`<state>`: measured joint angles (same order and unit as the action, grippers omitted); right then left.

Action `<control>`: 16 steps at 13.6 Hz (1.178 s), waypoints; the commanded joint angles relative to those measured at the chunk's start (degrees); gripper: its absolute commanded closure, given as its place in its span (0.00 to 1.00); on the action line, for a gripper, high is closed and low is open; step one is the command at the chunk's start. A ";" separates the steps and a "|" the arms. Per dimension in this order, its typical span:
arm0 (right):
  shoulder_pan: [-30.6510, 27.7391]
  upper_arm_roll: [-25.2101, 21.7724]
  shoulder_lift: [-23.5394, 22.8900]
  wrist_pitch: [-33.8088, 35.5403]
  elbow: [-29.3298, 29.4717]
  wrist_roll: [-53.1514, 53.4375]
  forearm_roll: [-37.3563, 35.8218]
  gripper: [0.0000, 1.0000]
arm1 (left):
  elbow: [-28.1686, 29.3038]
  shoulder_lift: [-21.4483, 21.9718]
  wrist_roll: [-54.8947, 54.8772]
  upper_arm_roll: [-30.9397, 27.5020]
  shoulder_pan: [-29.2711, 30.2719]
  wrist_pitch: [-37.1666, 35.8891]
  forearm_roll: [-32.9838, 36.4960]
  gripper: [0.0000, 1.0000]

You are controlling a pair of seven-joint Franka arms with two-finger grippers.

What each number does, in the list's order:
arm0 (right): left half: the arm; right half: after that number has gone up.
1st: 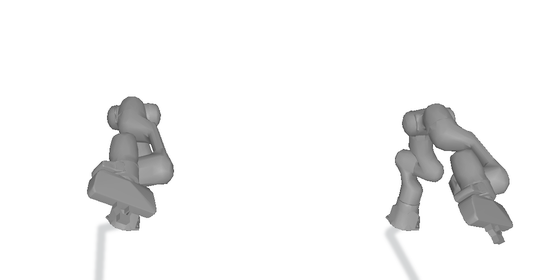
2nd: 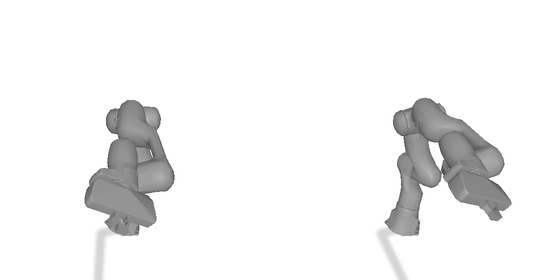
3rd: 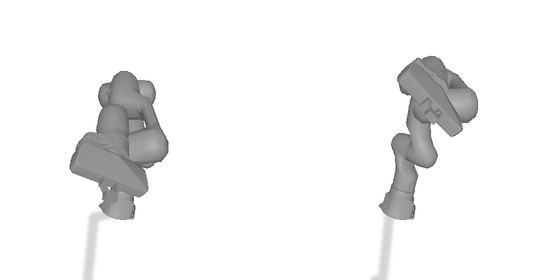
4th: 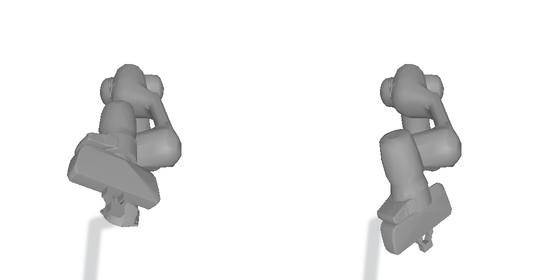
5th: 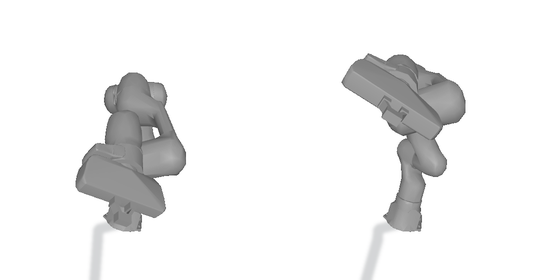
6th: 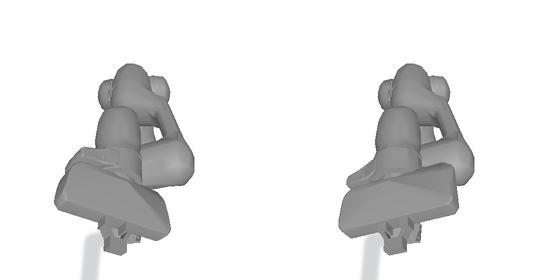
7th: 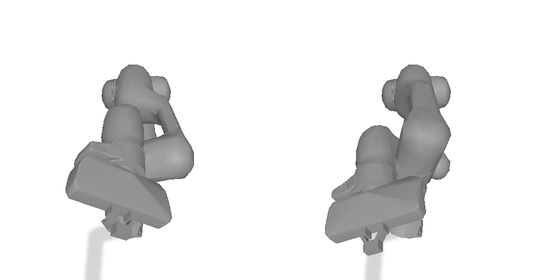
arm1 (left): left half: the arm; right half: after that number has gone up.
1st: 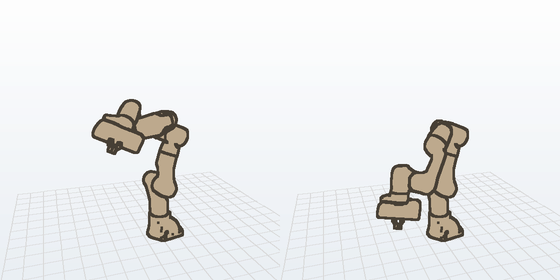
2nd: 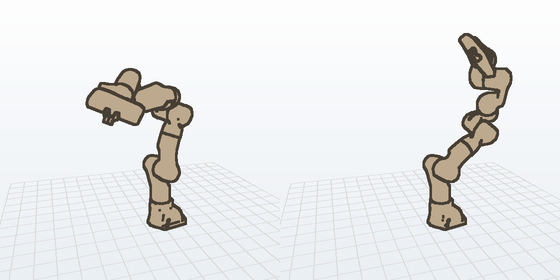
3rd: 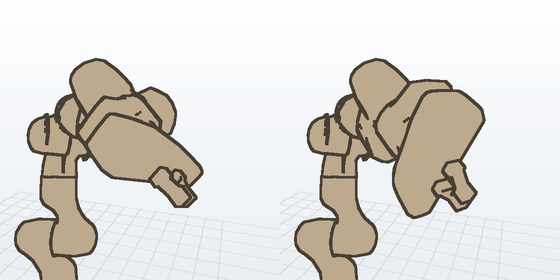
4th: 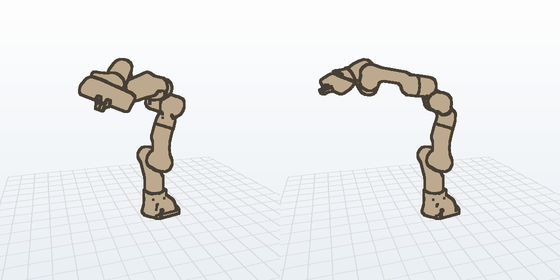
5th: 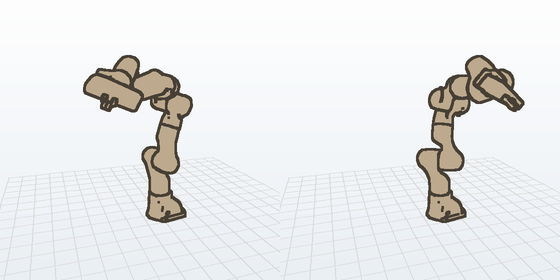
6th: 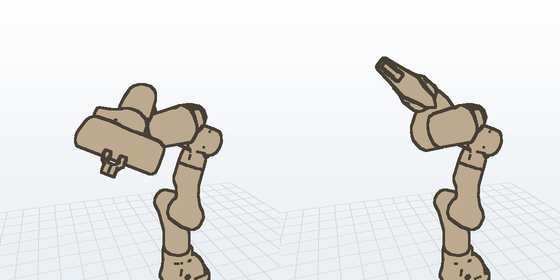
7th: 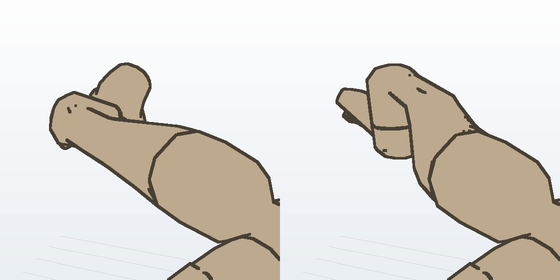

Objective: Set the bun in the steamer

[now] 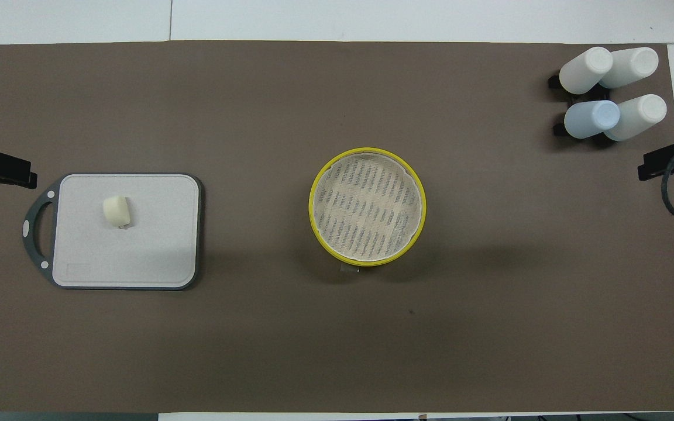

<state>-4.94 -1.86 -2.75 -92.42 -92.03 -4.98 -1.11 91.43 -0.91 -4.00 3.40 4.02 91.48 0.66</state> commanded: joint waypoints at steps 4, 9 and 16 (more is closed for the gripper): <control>-0.07 0.19 0.99 0.66 -0.61 -0.83 0.58 0.00 | 0.95 0.99 -0.92 -0.68 -0.59 0.81 -0.75 0.00; 9.30 0.19 0.90 0.76 -0.26 9.52 3.83 0.00 | 1.21 1.70 0.04 -0.59 -0.59 0.11 -0.40 0.00; 28.74 0.19 -7.00 -6.18 4.92 27.56 3.66 0.00 | 17.02 4.43 4.87 -0.59 -0.51 14.41 -0.40 0.00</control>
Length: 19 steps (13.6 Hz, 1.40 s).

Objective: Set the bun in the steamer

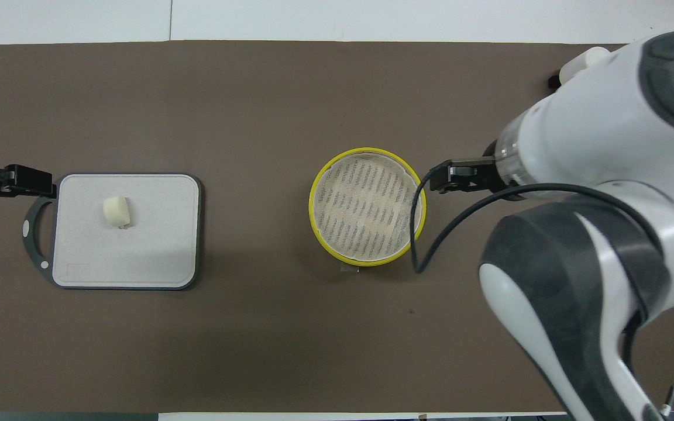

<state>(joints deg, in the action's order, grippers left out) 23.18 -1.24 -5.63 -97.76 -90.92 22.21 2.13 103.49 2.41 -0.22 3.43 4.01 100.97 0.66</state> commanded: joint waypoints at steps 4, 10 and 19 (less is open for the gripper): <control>7.75 -0.52 -9.48 -9.88 4.17 7.67 0.15 0.00 | 12.59 -3.19 1.54 -0.62 -0.06 19.40 -0.40 0.00; 13.74 -0.61 -14.66 -11.31 8.55 14.97 -1.34 0.00 | 20.16 -8.39 1.10 -0.62 0.30 33.92 -0.40 0.00; 16.90 -0.52 -23.46 -13.51 14.10 18.31 -3.45 0.00 | 22.89 -11.38 2.06 -0.62 0.21 37.63 -0.40 0.15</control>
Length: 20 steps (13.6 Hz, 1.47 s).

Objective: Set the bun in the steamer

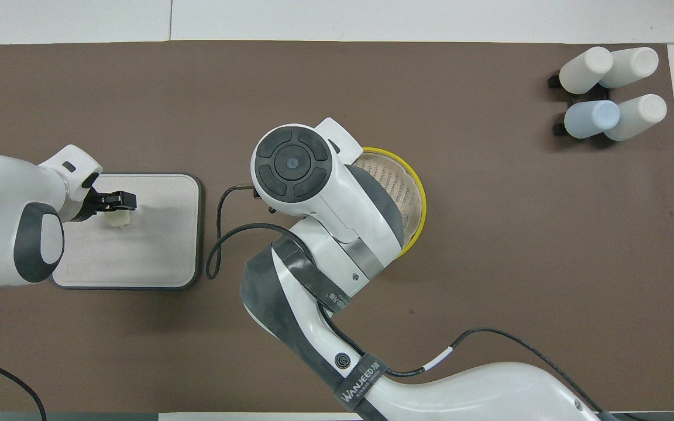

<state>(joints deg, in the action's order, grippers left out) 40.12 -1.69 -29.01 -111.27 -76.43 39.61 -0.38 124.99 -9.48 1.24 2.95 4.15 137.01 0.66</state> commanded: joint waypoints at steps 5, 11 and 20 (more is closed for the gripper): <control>0.48 -0.07 0.01 -0.35 -4.16 1.08 -0.94 0.01 | 1.48 0.08 1.49 -0.14 0.16 1.16 -0.40 0.64; 1.63 -0.07 -0.08 -4.22 -6.80 2.31 -0.76 0.11 | -6.32 0.17 5.16 -0.05 -0.63 -8.92 -0.75 0.79; 1.54 -0.07 0.71 -2.12 -5.67 -1.37 -4.81 1.00 | -15.75 1.75 13.09 1.27 -0.90 -21.87 -5.23 0.79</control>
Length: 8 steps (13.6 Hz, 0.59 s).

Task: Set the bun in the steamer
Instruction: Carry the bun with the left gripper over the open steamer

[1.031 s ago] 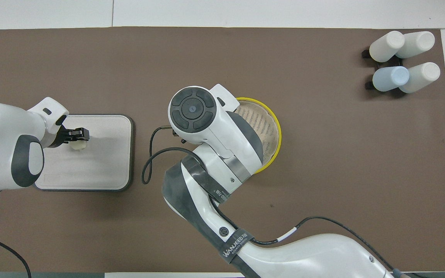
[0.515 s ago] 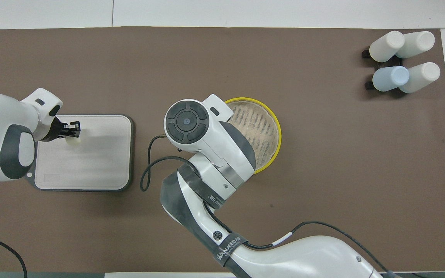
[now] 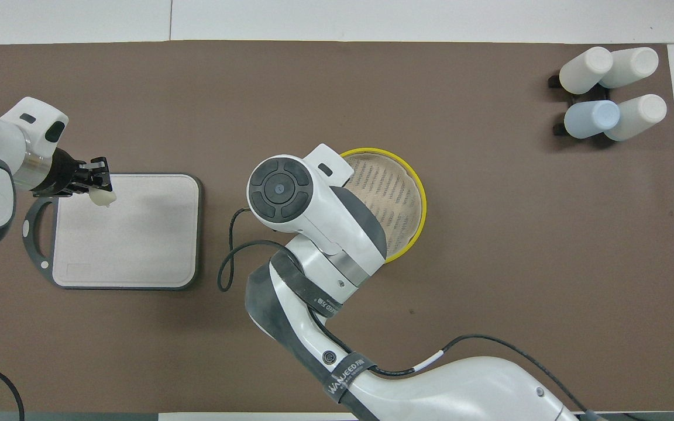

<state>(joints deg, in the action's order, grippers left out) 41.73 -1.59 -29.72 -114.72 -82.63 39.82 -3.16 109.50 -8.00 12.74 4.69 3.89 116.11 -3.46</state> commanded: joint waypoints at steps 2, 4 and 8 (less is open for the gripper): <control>-1.03 -0.16 1.60 3.53 2.56 -1.85 -2.02 1.00 | -0.16 0.26 1.68 -0.47 -0.63 -0.97 -1.20 0.79; -3.39 -0.34 4.13 4.76 2.92 -5.69 -1.67 1.00 | -0.25 0.26 4.56 -0.03 -0.89 -0.97 -1.46 0.79; -13.49 -0.34 10.72 9.41 3.01 -18.43 1.66 1.00 | -2.26 -0.17 15.62 0.32 -7.99 -1.32 -2.25 0.78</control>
<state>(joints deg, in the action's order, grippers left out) 33.08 -2.61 -22.94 -107.69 -79.00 27.51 -3.13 109.17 -8.01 22.95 5.56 0.61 116.12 -5.19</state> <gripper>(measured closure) 0.921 0.780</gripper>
